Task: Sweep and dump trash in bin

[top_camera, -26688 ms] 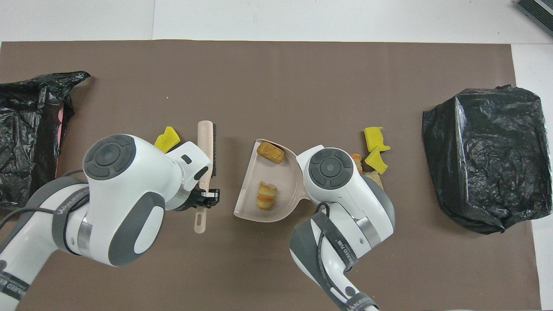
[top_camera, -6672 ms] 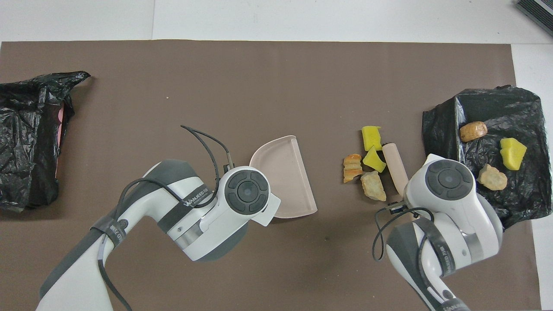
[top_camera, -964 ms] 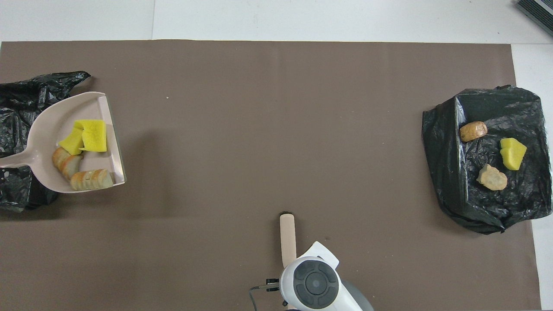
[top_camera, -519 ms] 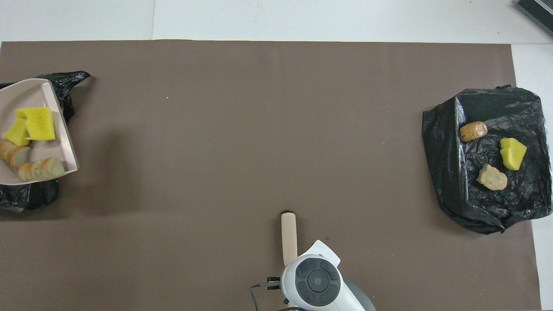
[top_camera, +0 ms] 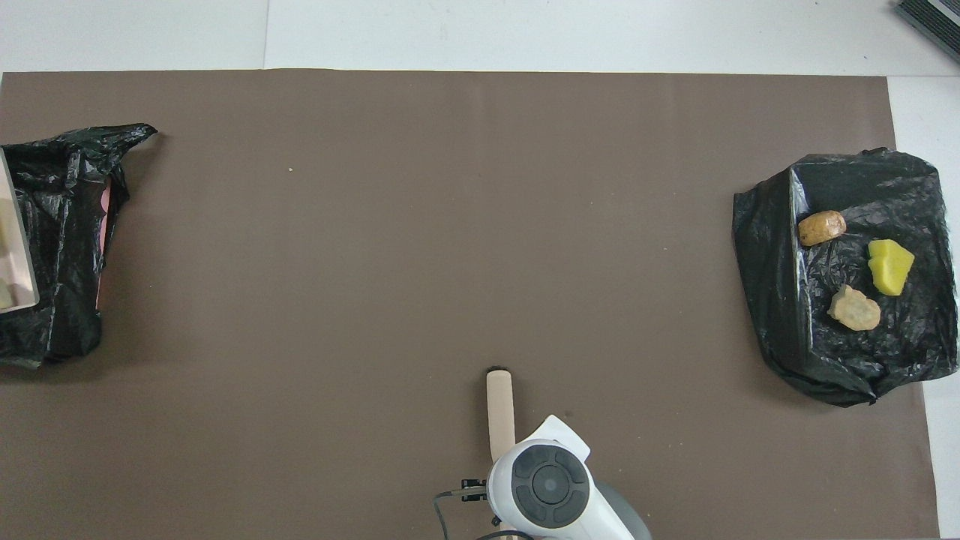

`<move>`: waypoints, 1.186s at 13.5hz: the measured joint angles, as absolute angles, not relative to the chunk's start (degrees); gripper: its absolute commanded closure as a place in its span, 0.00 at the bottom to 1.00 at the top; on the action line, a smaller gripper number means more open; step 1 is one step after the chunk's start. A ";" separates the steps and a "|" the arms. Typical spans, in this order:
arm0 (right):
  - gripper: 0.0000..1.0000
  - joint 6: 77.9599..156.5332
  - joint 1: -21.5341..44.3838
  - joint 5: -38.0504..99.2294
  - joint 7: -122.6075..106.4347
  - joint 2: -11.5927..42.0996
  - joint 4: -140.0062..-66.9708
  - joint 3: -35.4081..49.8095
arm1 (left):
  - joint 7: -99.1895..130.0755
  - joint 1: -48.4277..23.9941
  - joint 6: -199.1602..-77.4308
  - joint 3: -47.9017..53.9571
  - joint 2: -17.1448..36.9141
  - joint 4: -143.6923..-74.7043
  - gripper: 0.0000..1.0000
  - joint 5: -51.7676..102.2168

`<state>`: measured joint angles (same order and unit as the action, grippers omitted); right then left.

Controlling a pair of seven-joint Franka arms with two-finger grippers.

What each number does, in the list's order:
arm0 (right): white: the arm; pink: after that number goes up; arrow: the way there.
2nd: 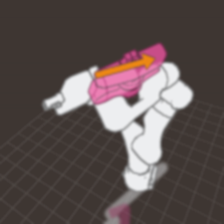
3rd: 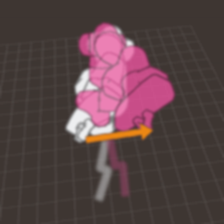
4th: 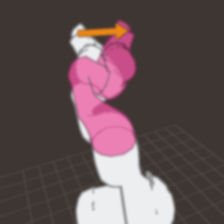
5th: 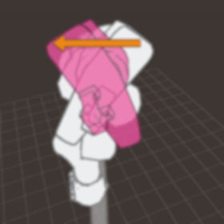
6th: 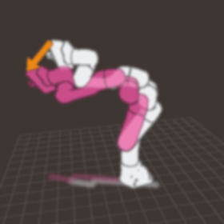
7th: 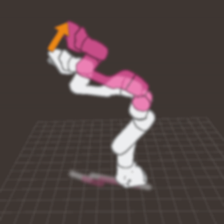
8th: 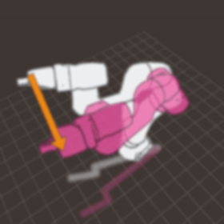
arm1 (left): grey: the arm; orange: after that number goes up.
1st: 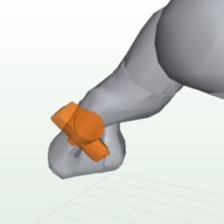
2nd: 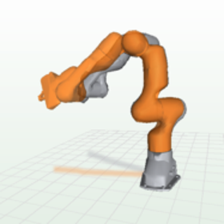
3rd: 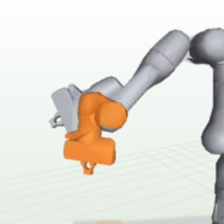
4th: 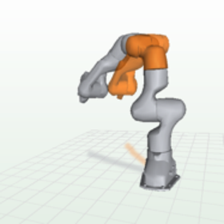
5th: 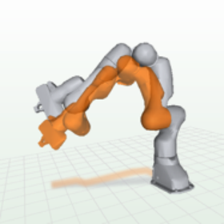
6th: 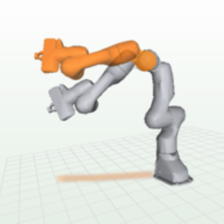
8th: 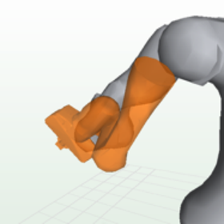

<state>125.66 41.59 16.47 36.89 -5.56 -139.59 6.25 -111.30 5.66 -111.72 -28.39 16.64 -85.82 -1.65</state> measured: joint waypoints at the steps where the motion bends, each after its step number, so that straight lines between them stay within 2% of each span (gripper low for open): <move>1: 0.00 125.69 41.58 16.47 36.89 -5.25 -138.95 6.24 | -112.44 5.86 -113.08 -28.37 18.00 -84.81 1.00 -4.40; 5: 0.00 125.71 39.33 15.90 36.69 -4.43 -135.61 5.91 | -112.81 5.19 -118.73 -27.10 19.70 -83.80 1.00 -17.22; 8: 0.00 125.75 34.11 11.88 36.53 -4.39 -133.30 5.62 | -110.92 4.02 -121.65 -26.76 20.32 -84.03 1.00 -24.72; 12: 0.00 125.60 23.90 7.70 33.60 -2.62 -126.46 5.29 | -104.62 3.14 -122.66 -26.67 20.52 -84.07 1.00 -34.77; 16: 0.00 121.98 20.92 -0.88 33.30 -1.72 -119.71 5.26 | -98.21 2.05 -122.66 -26.66 20.39 -84.04 1.00 -41.81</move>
